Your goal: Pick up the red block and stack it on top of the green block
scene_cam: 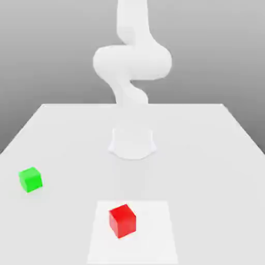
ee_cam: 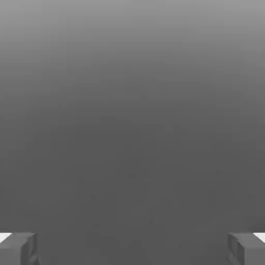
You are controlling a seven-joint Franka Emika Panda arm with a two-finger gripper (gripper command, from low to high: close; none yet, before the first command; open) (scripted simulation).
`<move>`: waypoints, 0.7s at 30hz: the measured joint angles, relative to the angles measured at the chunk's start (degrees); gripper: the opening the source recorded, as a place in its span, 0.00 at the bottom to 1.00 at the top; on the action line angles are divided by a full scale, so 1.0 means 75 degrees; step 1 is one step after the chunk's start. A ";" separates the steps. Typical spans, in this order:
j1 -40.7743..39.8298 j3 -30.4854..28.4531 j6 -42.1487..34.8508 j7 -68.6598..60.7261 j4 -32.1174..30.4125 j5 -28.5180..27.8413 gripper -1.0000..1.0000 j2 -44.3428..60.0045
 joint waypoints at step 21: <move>-0.0742 0.0390 0.3299 0.6757 -0.2816 -0.0312 0.50 0.5824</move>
